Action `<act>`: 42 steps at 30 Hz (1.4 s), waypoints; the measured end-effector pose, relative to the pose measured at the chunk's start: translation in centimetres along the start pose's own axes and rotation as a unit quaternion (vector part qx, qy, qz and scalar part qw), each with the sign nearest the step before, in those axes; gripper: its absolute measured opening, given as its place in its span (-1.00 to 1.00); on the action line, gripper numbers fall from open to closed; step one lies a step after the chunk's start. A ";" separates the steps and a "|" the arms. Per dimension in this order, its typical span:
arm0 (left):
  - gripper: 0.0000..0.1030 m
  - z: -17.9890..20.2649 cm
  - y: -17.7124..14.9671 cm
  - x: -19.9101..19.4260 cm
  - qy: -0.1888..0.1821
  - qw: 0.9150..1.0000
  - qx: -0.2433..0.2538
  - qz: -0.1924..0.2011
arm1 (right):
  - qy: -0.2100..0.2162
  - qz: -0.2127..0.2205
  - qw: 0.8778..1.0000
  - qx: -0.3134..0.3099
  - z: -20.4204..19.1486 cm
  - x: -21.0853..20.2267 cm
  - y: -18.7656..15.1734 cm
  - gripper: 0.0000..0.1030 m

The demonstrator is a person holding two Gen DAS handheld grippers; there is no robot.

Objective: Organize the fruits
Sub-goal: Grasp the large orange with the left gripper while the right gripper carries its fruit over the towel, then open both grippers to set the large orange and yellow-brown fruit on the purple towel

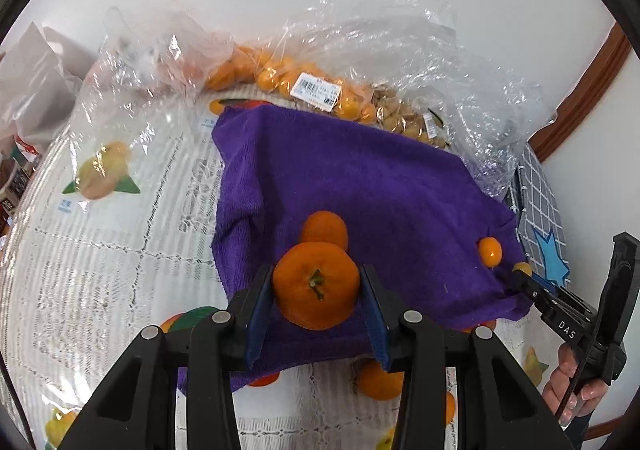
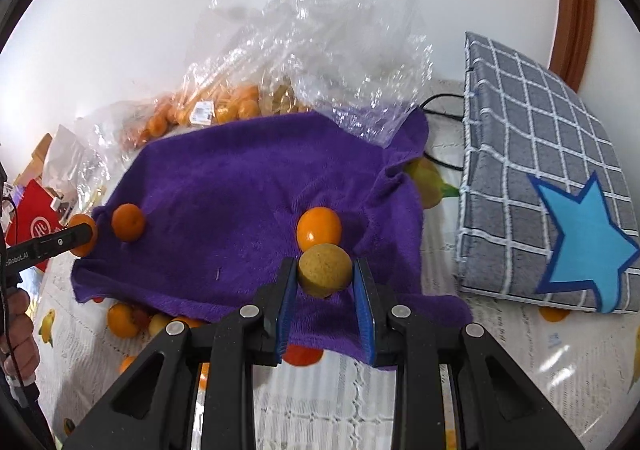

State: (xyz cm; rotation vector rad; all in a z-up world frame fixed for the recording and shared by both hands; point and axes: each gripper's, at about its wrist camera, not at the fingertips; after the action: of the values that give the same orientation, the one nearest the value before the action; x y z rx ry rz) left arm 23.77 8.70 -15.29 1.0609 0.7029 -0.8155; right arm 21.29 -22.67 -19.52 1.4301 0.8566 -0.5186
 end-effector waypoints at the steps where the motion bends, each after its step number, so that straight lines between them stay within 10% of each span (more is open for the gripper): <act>1: -0.21 -0.1 -0.1 0.1 0.000 1.000 0.001 0.000 | -0.002 -0.004 1.000 -0.003 -0.1 0.4 0.0 -0.46; 42: -0.01 -1.9 -2.3 -3.8 -0.014 1.000 0.017 0.020 | 0.004 -0.008 1.000 -0.013 -4.7 -3.4 -4.0 -0.11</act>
State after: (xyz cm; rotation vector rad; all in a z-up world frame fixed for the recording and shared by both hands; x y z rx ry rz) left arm 19.62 10.79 -13.91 1.0883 0.6443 -0.8097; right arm 15.23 -19.13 -19.10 1.4025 0.8786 -0.5122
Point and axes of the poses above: each gripper's, at about its wrist camera, not at the fingertips, and x roughly the way its jaws point, z to its right, y to its top, and after that the axes turned 6 degrees about -x, right-handed
